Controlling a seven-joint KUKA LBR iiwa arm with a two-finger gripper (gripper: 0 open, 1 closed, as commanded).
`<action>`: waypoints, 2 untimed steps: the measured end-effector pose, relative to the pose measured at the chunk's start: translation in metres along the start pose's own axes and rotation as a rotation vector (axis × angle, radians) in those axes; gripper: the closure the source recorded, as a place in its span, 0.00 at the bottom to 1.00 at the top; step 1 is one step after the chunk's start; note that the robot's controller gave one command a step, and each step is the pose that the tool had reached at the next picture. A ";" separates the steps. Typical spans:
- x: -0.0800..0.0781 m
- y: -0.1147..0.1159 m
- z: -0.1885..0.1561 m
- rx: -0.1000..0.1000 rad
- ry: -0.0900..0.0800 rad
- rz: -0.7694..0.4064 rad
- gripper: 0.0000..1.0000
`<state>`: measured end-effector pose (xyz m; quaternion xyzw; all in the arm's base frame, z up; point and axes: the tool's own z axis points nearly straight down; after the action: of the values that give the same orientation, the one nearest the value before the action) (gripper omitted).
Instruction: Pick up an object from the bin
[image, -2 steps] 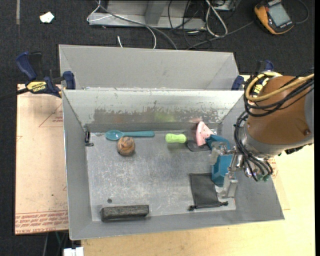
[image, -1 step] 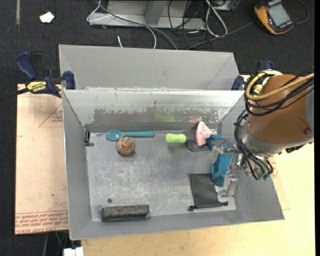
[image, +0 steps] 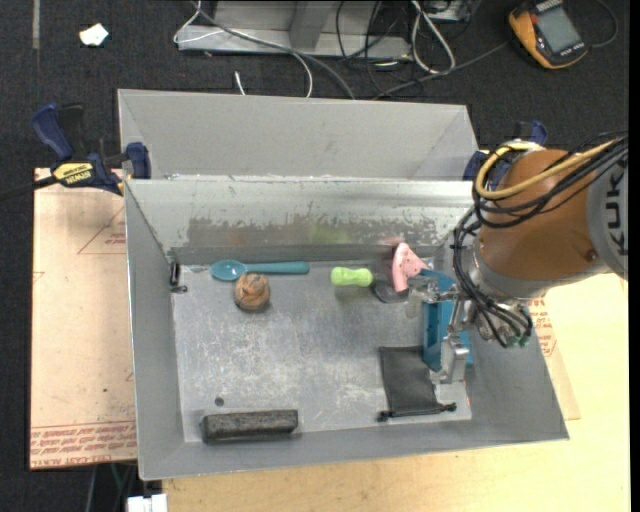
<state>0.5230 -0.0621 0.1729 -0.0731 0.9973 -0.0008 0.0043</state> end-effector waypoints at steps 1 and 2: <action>-0.048 0.014 0.049 -0.003 0.002 -0.199 0.00; -0.076 0.005 0.070 -0.002 -0.001 -0.368 0.00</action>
Offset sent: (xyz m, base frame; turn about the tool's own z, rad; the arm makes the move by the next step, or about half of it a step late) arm 0.0917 0.0120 -0.0846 -0.4413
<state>0.5979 -0.0460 0.1040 -0.2543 0.9671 -0.0007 0.0043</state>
